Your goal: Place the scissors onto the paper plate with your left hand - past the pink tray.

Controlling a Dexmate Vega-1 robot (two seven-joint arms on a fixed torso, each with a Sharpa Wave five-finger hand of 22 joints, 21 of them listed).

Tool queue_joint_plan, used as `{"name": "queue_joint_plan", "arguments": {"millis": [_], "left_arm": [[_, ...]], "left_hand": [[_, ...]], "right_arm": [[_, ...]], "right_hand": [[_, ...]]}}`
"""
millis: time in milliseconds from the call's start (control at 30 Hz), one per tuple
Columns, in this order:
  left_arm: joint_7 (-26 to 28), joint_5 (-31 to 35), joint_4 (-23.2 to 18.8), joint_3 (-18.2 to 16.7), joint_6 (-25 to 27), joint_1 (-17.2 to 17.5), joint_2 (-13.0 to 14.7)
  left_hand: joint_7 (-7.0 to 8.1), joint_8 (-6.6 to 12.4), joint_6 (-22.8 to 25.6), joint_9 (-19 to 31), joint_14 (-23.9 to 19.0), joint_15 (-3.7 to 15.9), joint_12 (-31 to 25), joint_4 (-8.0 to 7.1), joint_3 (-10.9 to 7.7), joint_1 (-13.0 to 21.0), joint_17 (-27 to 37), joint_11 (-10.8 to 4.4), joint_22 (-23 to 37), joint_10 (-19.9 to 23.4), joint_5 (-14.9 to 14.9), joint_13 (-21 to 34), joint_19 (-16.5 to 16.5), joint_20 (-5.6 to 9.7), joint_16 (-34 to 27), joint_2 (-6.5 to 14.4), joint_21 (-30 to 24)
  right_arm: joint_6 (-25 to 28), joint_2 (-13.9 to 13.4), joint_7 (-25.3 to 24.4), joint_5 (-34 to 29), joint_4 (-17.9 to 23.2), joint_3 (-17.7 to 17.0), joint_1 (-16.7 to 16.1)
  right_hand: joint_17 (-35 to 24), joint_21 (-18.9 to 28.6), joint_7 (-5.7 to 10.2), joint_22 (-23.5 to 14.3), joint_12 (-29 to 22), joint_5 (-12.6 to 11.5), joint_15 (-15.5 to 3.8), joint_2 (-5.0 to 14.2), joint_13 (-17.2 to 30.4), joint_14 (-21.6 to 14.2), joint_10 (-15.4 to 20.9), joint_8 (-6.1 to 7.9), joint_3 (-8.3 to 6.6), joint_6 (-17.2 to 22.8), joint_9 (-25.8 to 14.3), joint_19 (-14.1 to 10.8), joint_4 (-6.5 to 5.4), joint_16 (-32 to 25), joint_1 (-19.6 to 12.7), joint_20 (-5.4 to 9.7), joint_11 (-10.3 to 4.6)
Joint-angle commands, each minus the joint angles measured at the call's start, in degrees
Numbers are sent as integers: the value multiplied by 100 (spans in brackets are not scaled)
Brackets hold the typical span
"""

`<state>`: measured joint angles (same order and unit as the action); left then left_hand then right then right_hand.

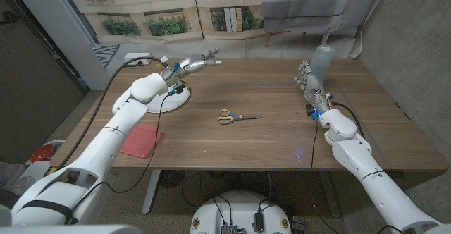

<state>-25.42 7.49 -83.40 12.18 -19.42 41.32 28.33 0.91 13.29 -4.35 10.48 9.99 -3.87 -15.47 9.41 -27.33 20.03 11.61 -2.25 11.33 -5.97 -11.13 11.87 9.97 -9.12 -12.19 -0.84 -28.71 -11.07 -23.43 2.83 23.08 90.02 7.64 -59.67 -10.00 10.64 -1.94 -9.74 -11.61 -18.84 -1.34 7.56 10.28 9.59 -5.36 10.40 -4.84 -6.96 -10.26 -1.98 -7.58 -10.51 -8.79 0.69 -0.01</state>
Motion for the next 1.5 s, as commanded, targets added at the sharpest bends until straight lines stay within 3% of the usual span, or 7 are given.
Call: {"name": "queue_joint_plan", "arguments": {"millis": [33,433,500,667,1033,1367,1500], "left_arm": [[-232,273,-312,114,-112,-85,182],[-269,666,-609,187,-186,-79,297],[-287,692,-640,192,-187,-76,304],[-339,800,-708,227,-197,-97,337],[-572,1107,-811,433,-180,-297,395],[-669,1458,-870,637,-166,-476,396],[-736,1559,-882,710,-156,-543,401]], "left_hand": [[-4,50,79,14,420,27,-11,35,-16,77,25,-8,9,11,11,31,1604,-65,-33,-19,17],[23,57,131,18,417,30,-14,58,-4,194,27,-16,9,39,-6,40,1587,-63,-36,-92,32],[196,51,148,21,432,21,38,68,6,297,29,-7,10,-92,-27,50,1589,-71,-31,-151,50],[267,36,142,24,437,7,46,72,18,401,31,-100,11,-118,-50,61,1546,-94,-29,-210,50],[138,-11,70,31,432,-28,50,73,75,598,37,-91,15,-142,-114,83,1484,-157,-34,-377,59],[133,-47,26,38,329,-89,80,50,146,815,73,-169,59,-244,-192,108,1486,-274,-86,-541,68],[121,-53,39,43,364,-116,84,29,183,915,100,-79,90,-270,-229,124,1585,-282,-85,-602,103]], "right_arm": [[-68,2,-92,24,121,-60,-125],[-141,-42,-146,53,266,-123,-292],[-153,-46,-149,60,276,-128,-312],[-197,-53,-145,73,276,-139,-335],[-233,-38,-142,125,240,-162,-327],[-286,-24,-136,174,182,-205,-345],[-338,-24,-120,171,143,-215,-351]], "right_hand": [[-17,27,-1,-8,12,-31,22,-10,20,139,-49,29,-10,-68,-26,-13,1,0,-39,-8,-1],[-15,28,2,-8,14,-30,26,-13,19,132,-44,34,-13,-55,-25,-12,7,-2,-43,-11,-5],[-15,27,0,-8,14,-30,26,-13,19,131,-41,34,-13,-53,-25,-9,7,-2,-44,-11,-6],[-15,27,2,-8,15,-29,19,-14,19,128,-41,35,-14,-51,-24,-9,9,-3,-45,-10,-8],[-14,26,5,-7,19,-28,23,-17,18,122,-34,36,-16,-49,-24,-4,13,-5,-48,-9,-17],[-13,27,3,-7,21,-27,23,-18,18,119,-29,37,-18,-46,-23,-3,15,-5,-48,-8,-19],[-13,26,2,-7,22,-26,25,-19,18,117,-27,37,-18,-45,-23,0,17,-5,-48,-13,-16]]}}
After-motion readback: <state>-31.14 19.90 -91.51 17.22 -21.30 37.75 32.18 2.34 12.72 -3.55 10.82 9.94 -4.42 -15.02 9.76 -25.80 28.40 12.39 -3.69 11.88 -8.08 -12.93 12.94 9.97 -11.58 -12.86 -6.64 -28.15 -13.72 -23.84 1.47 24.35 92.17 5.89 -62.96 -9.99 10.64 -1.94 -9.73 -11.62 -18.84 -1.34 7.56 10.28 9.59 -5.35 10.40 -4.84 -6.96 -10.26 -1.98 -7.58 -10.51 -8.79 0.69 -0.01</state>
